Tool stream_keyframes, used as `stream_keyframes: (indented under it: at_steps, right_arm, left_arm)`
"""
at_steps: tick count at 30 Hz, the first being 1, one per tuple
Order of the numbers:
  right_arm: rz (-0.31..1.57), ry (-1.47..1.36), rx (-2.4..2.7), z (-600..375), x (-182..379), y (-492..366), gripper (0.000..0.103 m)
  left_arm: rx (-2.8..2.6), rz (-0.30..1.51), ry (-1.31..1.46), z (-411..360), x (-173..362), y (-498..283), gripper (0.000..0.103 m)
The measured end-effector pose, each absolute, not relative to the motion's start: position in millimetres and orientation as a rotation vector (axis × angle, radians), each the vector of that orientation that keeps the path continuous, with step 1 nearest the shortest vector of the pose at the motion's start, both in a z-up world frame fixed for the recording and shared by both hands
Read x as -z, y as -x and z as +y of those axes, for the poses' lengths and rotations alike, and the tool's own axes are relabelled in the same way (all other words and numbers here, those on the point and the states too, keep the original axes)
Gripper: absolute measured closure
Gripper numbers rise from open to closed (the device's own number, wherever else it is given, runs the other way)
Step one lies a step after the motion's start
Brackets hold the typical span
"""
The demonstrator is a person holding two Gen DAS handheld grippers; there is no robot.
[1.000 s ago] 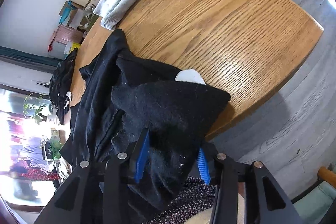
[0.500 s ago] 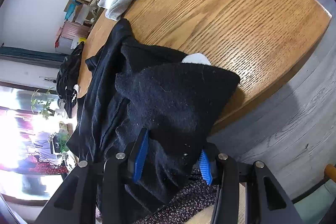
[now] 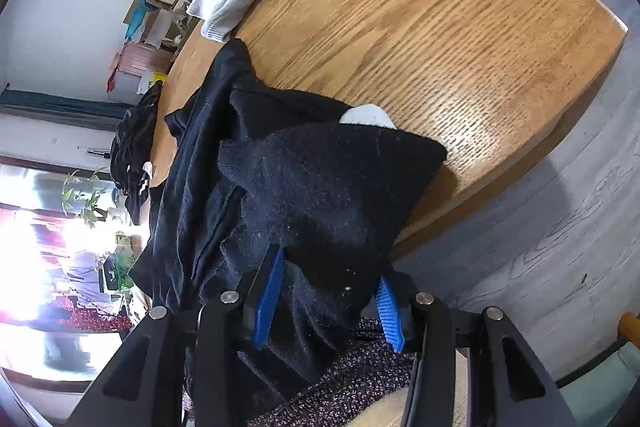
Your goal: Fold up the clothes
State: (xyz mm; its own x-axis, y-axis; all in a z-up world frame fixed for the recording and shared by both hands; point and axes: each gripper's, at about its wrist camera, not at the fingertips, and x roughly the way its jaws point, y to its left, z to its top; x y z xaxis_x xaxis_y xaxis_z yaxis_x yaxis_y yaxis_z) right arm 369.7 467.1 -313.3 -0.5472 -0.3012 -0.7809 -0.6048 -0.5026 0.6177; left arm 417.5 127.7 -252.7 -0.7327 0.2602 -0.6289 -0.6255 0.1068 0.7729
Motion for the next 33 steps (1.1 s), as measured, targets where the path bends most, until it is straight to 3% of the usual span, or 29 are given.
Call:
stream_keyframes:
  at_steps: [3, 4, 6, 18, 20, 21, 22, 24, 27, 33]
  right_arm:
    - [1.450, 1.380, -2.150, 467, 316, -370, 0.054]
    - [1.460, 1.384, -2.152, 466, 317, -370, 0.054]
    - [1.503, 1.383, -2.160, 465, 319, -369, 0.054]
    - [1.535, 1.373, -2.148, 465, 322, -371, 0.053]
    - [1.540, 1.379, -2.140, 465, 324, -371, 0.053]
    - [1.542, 1.383, -2.136, 465, 325, -371, 0.053]
    - [1.543, 1.386, -2.131, 464, 326, -371, 0.053]
    - [1.537, 1.396, -2.115, 464, 329, -372, 0.053]
    - [1.539, 1.406, -2.092, 465, 335, -372, 0.043]
    - [1.536, 1.410, -2.083, 468, 341, -370, 0.042]
  left_arm:
    - [-1.696, 1.725, 0.374, 130, 258, -415, 0.044]
    - [-1.705, 1.726, 0.367, 131, 259, -412, 0.034]
    - [-1.730, 1.726, 0.355, 133, 258, -406, 0.024]
    - [-1.878, 1.668, 0.324, 133, 240, -389, 0.023]
    - [-1.879, 1.663, 0.307, 135, 240, -390, 0.028]
    - [-1.871, 1.664, 0.302, 135, 240, -391, 0.042]
    - [-1.858, 1.652, 0.324, 137, 239, -392, 0.068]
    - [-1.836, 1.608, 0.382, 142, 238, -394, 0.087]
    - [-1.845, 1.581, 0.420, 144, 235, -389, 0.090]
    - [-2.022, 1.365, 0.435, 135, 191, -369, 0.091]
